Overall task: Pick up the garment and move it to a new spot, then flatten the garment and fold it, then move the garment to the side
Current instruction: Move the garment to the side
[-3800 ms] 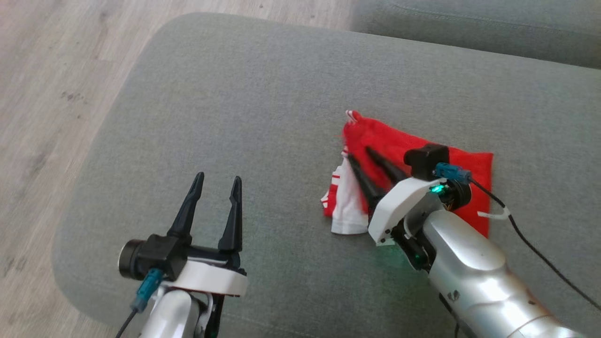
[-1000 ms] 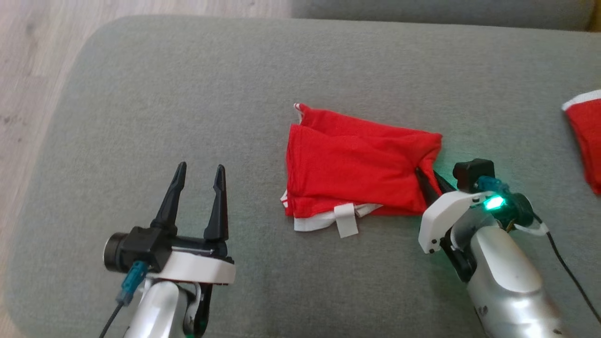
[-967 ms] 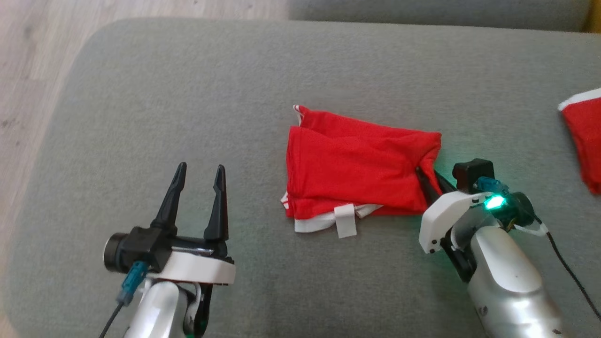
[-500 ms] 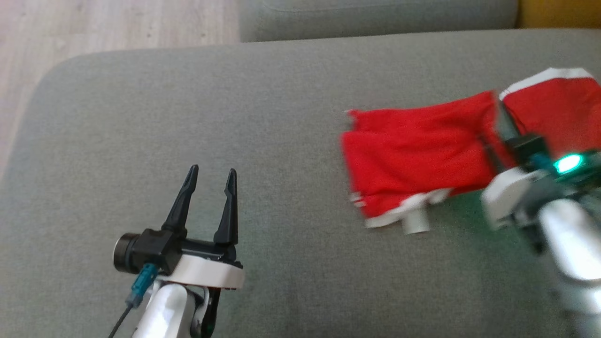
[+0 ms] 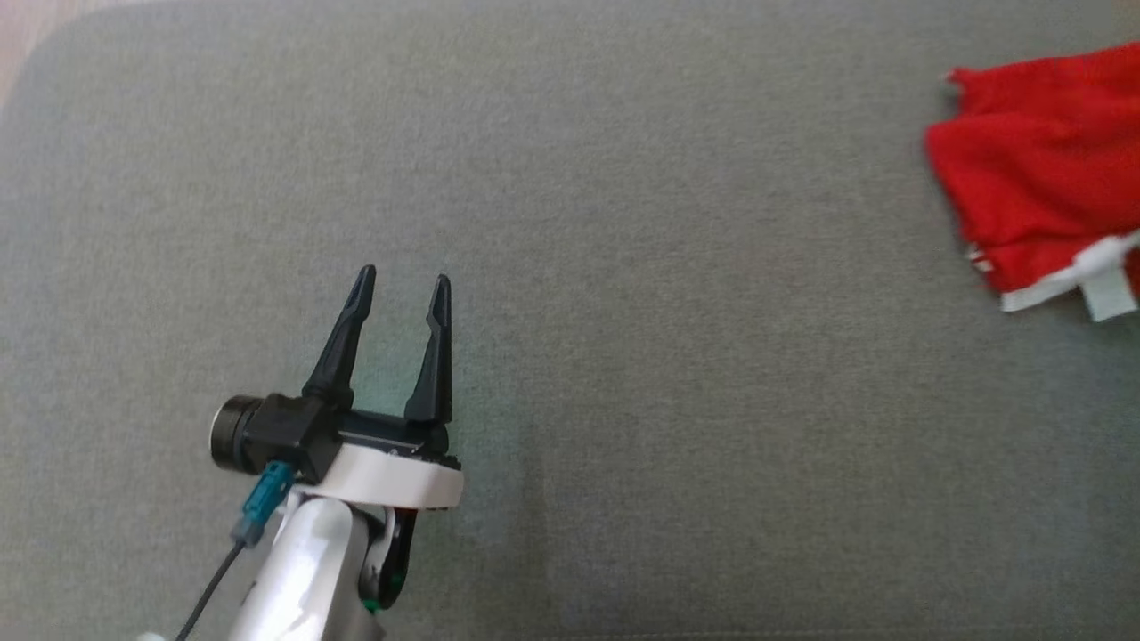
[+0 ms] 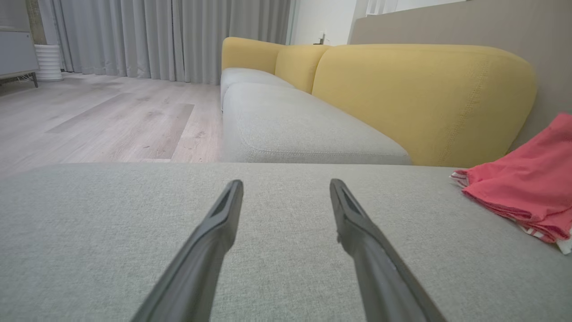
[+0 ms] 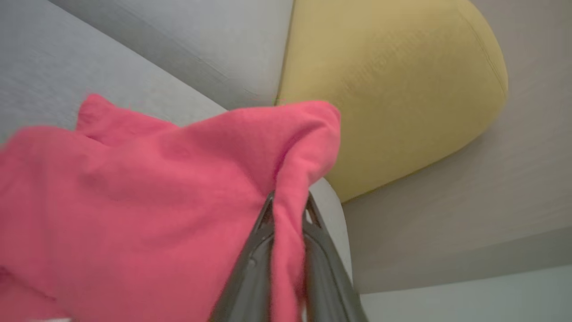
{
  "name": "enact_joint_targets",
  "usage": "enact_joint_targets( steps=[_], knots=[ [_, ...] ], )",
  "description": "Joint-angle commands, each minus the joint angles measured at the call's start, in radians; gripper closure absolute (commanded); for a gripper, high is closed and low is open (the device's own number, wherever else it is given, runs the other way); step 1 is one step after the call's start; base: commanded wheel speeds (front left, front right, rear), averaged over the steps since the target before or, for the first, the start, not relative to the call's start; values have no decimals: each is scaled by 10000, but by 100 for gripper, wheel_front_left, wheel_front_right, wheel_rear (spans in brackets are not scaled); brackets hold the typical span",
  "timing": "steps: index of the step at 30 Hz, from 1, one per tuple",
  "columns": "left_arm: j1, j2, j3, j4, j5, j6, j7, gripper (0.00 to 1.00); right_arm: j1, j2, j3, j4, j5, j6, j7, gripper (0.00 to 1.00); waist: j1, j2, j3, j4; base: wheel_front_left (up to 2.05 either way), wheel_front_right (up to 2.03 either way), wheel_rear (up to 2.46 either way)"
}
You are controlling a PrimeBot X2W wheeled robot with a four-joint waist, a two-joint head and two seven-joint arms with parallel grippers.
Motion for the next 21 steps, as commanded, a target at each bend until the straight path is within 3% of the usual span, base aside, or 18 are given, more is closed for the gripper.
enact_joint_targets(
  steps=[1, 7, 16, 17, 18, 21],
  knots=[
    [-295, 24, 294, -303, 14, -21, -80, 0, -167, -465, -91, -56, -129, 35, 43, 100, -2, 0, 202, 146, 0, 0, 0],
    [-446, 24, 432, -280, 46, -61, -80, 0, -746, -745, -539, 827, -597, 35, -164, 100, -2, 0, 530, 305, 0, 0, 0],
    [-517, 24, 622, -283, 113, -114, -80, 0, -1171, -472, -1231, 1422, -1250, 35, -372, 100, -2, 0, 678, 268, 0, 0, 0],
    [-522, 24, 633, -275, 119, -119, -80, 0, -1191, -421, -1328, 1411, -1330, 35, -438, 69, -2, 0, 670, 256, 0, 0, 0],
    [-523, 24, 642, -267, 121, -121, -80, 0, -1204, -354, -1434, 1393, -1396, 35, -501, 0, -2, 0, 657, 245, 0, 0, 0],
    [-507, 24, 659, -232, 117, -124, -80, 0, -1189, -131, -1667, 1380, -1580, 35, -542, 0, -2, 0, 564, 208, 0, 0, 0]
  ],
)
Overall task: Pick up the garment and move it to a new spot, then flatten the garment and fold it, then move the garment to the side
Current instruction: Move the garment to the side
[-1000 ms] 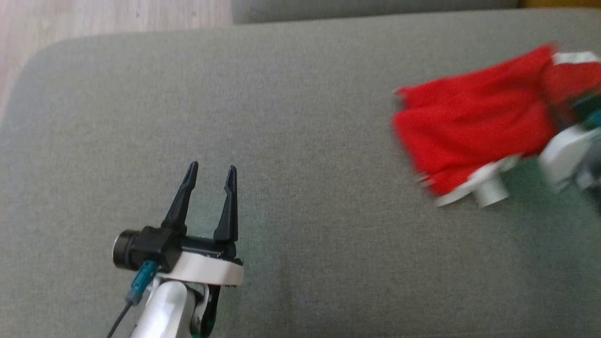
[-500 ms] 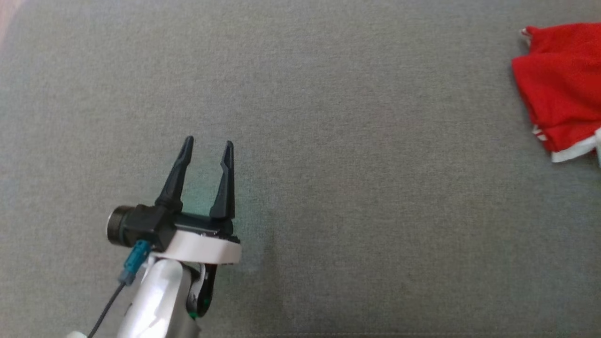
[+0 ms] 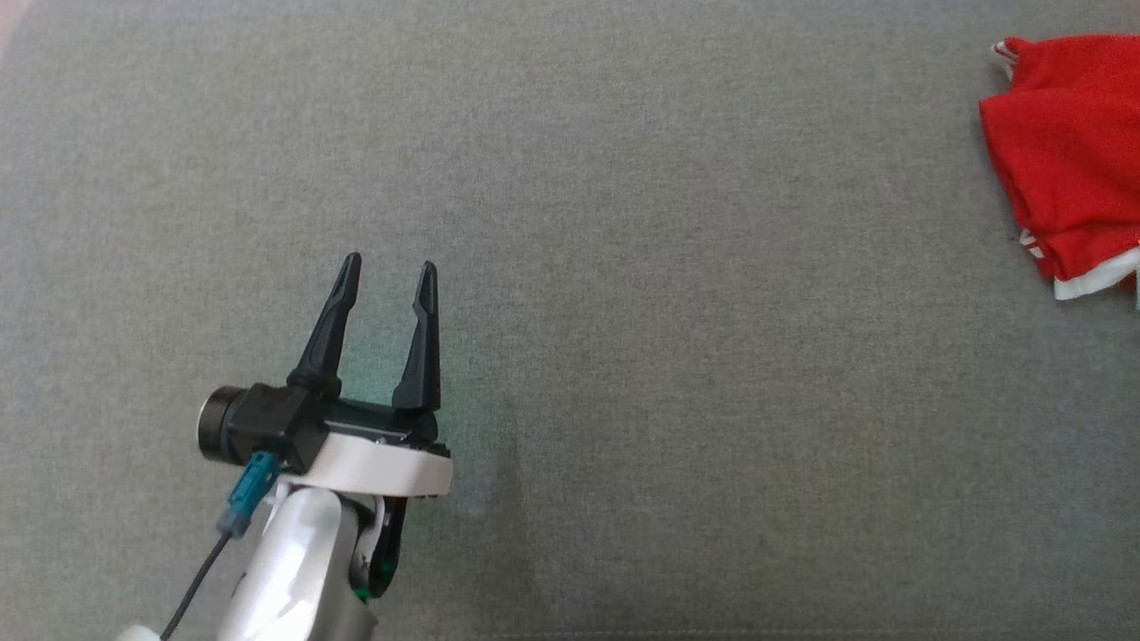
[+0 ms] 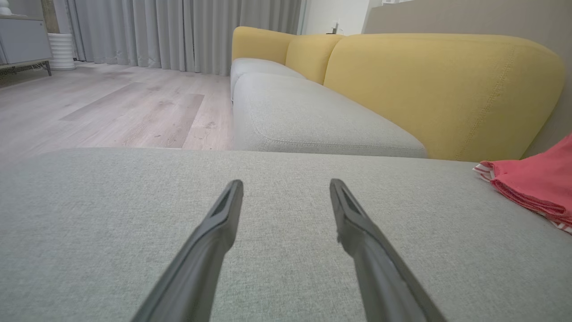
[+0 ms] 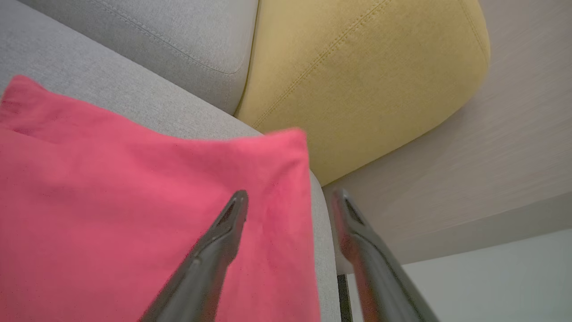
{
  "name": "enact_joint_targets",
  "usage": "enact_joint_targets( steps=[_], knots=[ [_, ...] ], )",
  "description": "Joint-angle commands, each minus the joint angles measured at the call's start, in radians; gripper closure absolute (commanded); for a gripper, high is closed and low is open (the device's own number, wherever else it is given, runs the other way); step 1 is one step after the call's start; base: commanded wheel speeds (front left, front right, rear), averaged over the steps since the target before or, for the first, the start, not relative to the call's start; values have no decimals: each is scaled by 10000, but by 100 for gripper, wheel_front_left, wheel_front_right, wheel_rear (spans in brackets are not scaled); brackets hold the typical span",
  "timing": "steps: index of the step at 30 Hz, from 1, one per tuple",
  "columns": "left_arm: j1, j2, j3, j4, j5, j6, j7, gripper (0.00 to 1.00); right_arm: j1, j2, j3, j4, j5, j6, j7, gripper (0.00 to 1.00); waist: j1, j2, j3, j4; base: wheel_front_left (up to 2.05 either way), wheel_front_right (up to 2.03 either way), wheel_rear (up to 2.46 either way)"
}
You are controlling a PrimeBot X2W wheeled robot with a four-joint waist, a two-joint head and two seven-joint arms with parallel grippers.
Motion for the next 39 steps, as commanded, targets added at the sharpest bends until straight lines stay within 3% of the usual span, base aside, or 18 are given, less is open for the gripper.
enact_joint_targets(
  steps=[1, 6, 10, 14, 15, 20, 21, 25, 33, 39],
  knots=[
    [-306, 32, 410, -253, 106, -3, -80, 0, -188, -126, -37, -317, -97, 35, -107, 0, -1, 0, -78, -22, 0, 0, 0],
    [-197, 32, 457, -217, 45, 24, -80, 0, -56, 468, -254, -712, -313, 35, -366, 0, -1, 0, -542, -55, 0, 0, 0],
    [-5, 32, 532, -221, 17, 60, -80, 0, 153, 1306, -309, -1348, -224, 35, -670, 0, -1, 0, -1121, -99, 0, 0, 0],
    [246, 32, 603, -291, 39, 103, -80, 0, 596, 2370, -243, -2217, 159, 35, -1042, 0, -1, 0, -1722, -143, 0, 0, 0],
    [374, 32, 641, -346, 52, 122, -80, 0, 927, 2943, -268, -2713, 467, 35, -1241, 0, -1, 0, -2008, -139, 0, 0, 0],
    [765, 32, 734, -469, 10, 165, -80, 0, 2282, 4522, -496, -4094, 1499, 35, -1713, 0, -1, 0, -2592, -111, 0, 0, 0],
    [765, 32, 734, -469, 10, 165, -80, 0, 2282, 4522, -496, -4094, 1499, 35, -1713, 0, -1, 0, -2592, -111, 0, 0, 0],
    [1094, 32, 747, -536, -154, 201, -80, 0, 3787, 5511, -769, -5133, 2249, 35, -2185, 0, -1, 0, -2926, -50, 0, 0, 0],
    [1690, 32, 698, -599, -492, 315, -80, 0, 6448, 6018, -195, -6010, 3756, 35, -2730, 0, -1, 0, -3260, 6, 0, 0, 0],
    [1909, 32, 739, -684, -730, 333, -80, 0, 7098, 6023, 182, -6027, 4310, 35, -2902, 0, -1, 0, -3322, -36, 0, 0, 0]
  ],
)
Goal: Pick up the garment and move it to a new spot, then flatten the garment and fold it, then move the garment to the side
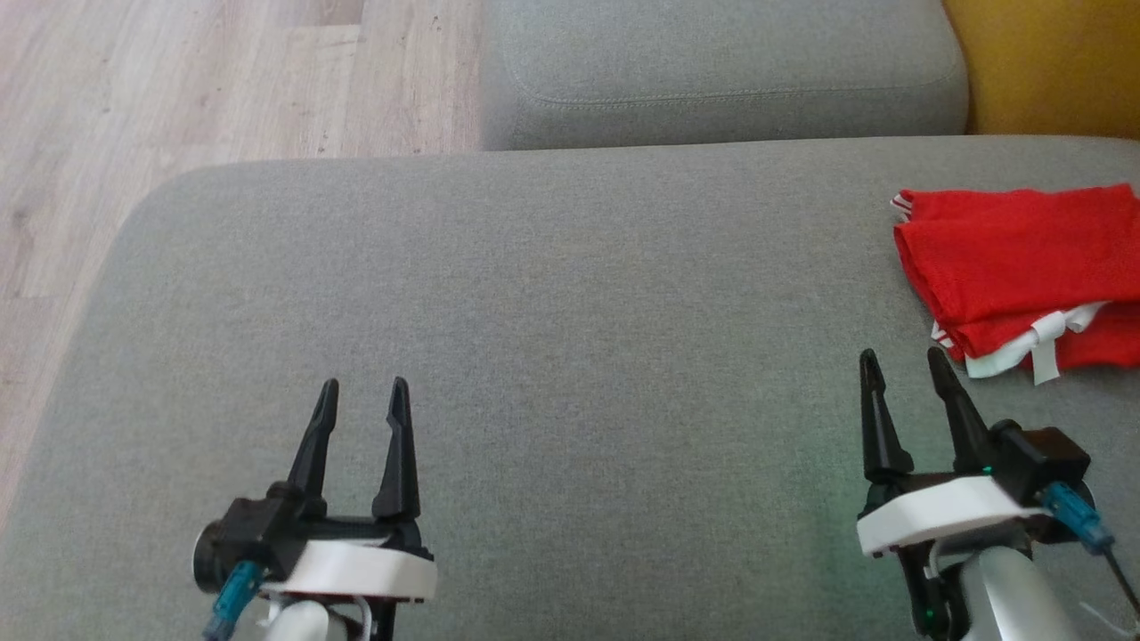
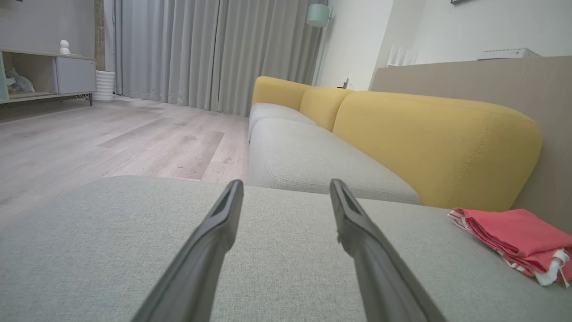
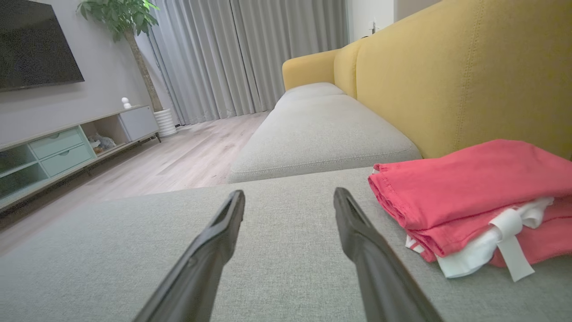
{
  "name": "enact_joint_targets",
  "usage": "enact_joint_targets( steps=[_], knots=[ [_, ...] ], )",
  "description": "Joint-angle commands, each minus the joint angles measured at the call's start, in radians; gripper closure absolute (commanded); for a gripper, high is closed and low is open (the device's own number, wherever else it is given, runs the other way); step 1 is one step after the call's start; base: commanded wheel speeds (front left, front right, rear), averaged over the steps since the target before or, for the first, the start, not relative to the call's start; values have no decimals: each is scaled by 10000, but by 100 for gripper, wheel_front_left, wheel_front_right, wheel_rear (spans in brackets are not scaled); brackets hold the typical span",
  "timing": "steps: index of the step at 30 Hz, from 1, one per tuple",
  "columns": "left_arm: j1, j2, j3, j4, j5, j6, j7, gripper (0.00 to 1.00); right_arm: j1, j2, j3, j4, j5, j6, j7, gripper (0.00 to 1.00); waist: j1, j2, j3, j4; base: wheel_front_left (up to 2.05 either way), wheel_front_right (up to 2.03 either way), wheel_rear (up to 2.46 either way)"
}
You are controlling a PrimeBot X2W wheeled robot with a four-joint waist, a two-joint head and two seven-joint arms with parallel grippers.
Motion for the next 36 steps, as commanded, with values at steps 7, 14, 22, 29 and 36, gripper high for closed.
enact_joint_targets(
  steps=[7, 14, 22, 29, 36],
  knots=[
    [-189, 16, 459, -384, -161, 212, -65, 0, -324, -29, 494, -451, 34, 35, -187, 0, 1, 0, -47, -43, 0, 0, 0],
    [-188, 16, 474, -376, -279, 171, -65, 0, -319, -29, 579, -516, 24, 35, -200, 0, 1, 0, -16, -73, 0, 0, 0],
    [-225, 16, 531, -314, -471, 132, -65, 0, -312, -28, 599, -606, 97, 35, -206, 0, 1, 0, 42, -90, 0, 0, 0],
    [-242, 16, 521, -219, -567, 20, -65, 0, -324, -28, 632, -637, 132, 35, -207, 0, 1, 0, 52, -76, 0, 0, 0],
    [-263, 16, 620, -286, -600, 9, -65, 0, -324, -28, 691, -668, 241, 35, -207, 0, 1, 0, 57, -71, 0, 0, 0]
  ],
)
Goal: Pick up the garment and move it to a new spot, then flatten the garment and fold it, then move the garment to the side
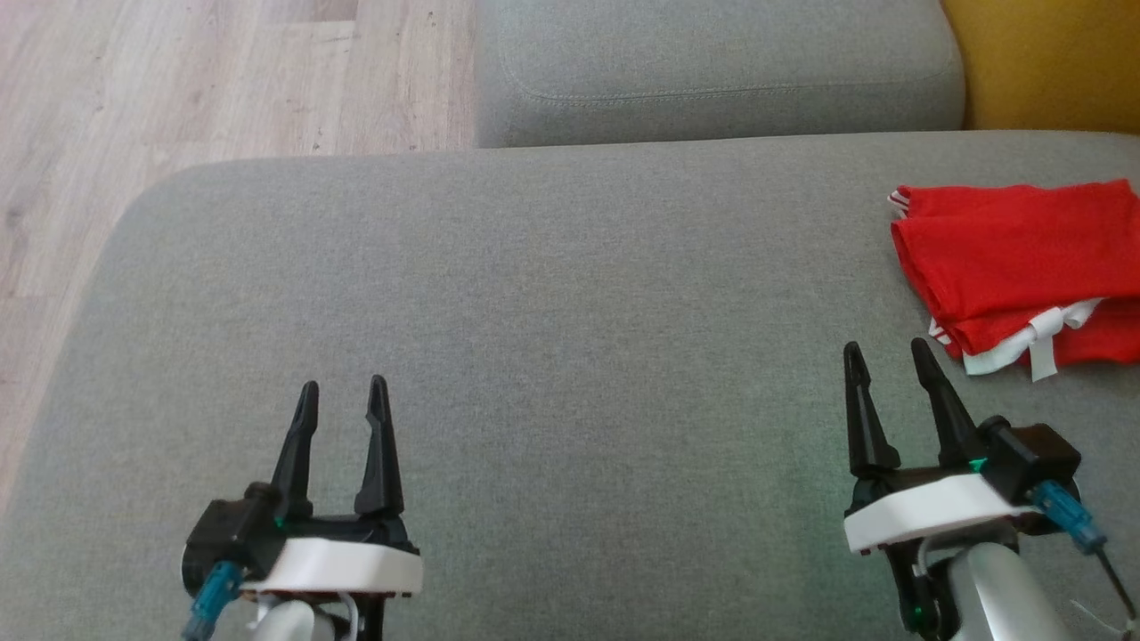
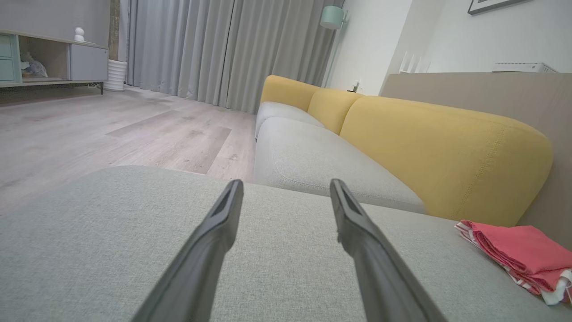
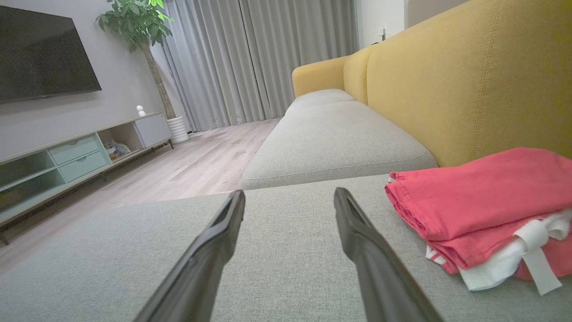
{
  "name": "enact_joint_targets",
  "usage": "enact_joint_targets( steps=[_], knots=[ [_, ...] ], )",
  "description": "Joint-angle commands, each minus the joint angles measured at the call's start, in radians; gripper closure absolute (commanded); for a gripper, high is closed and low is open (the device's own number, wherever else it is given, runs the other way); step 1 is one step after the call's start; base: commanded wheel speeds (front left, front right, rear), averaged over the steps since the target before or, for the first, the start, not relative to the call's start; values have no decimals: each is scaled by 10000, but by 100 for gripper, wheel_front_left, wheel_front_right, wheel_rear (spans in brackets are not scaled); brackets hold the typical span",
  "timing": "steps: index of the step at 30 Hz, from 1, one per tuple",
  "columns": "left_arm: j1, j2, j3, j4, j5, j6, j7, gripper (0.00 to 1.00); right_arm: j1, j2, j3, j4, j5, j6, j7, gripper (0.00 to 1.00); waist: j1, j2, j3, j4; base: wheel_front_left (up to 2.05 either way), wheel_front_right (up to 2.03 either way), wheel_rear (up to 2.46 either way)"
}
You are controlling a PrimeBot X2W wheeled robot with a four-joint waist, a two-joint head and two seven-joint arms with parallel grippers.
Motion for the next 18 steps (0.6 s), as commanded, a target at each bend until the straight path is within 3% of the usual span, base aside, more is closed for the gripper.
enact_joint_targets(
  steps=[1, 18],
  knots=[
    [-257, 14, 376, -313, -41, -6, -65, 0, -320, -28, 283, -374, 34, 35, -110, 0, 0, 0, 1, -4, 0, 0, 0],
    [-187, 14, 366, -176, -492, 122, -65, 0, -277, -28, 310, -405, 75, 35, -110, 0, 0, 0, -7, -48, 0, 0, 0]
  ],
)
